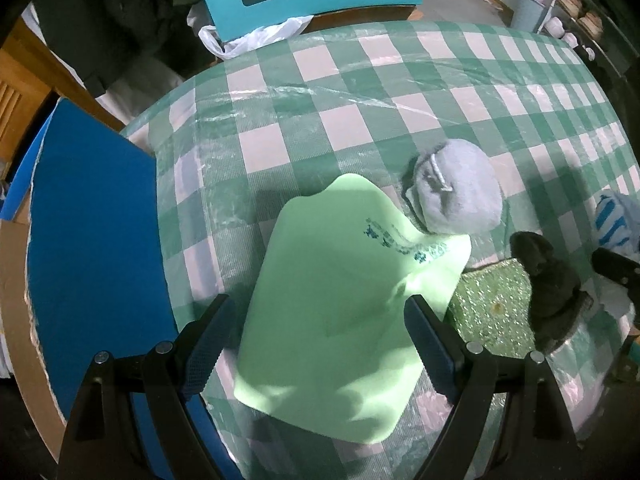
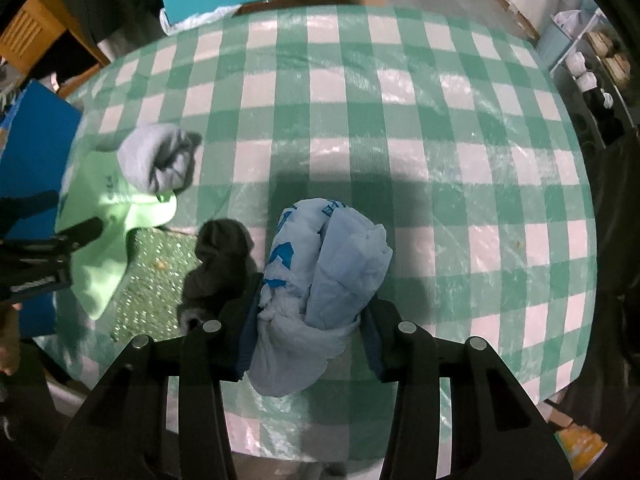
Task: Organize soft objects
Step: 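Grasp the blue-white sock with the right gripper, then grasp the light green cloth with the left gripper and lift it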
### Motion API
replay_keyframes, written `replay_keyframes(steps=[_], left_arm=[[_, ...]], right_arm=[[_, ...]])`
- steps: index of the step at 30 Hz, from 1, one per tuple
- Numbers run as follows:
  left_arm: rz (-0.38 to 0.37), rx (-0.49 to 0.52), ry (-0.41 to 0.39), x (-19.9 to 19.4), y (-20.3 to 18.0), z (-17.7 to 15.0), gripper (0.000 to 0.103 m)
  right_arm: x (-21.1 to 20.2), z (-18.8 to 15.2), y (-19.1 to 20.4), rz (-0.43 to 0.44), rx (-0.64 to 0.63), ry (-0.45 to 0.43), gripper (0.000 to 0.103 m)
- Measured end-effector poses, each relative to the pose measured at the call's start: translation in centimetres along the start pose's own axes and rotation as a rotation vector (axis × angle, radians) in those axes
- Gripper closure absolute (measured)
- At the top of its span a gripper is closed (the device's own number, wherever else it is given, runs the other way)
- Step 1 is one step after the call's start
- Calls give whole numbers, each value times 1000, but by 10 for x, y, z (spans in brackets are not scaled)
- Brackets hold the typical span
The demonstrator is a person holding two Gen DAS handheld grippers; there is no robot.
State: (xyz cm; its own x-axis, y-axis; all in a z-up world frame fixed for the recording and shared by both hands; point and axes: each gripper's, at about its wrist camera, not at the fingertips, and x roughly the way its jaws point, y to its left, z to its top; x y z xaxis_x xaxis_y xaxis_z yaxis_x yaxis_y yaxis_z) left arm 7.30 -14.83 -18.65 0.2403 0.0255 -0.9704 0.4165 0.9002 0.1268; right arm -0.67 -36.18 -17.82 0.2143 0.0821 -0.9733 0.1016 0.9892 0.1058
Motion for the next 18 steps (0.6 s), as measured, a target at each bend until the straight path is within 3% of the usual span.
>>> replay_keyframes(steps=[5,15,18], left_arm=[[6,6,-21,5,1,7,20],[-20,-14,-1,13,5,7,89],[-25,-2,-12,9,1,5,95]], right_arm=[[-6,5,0,24,1,-22,60],[-16,8,7,44,6,-29,60],[-19,8,4,46,8,-31,60]])
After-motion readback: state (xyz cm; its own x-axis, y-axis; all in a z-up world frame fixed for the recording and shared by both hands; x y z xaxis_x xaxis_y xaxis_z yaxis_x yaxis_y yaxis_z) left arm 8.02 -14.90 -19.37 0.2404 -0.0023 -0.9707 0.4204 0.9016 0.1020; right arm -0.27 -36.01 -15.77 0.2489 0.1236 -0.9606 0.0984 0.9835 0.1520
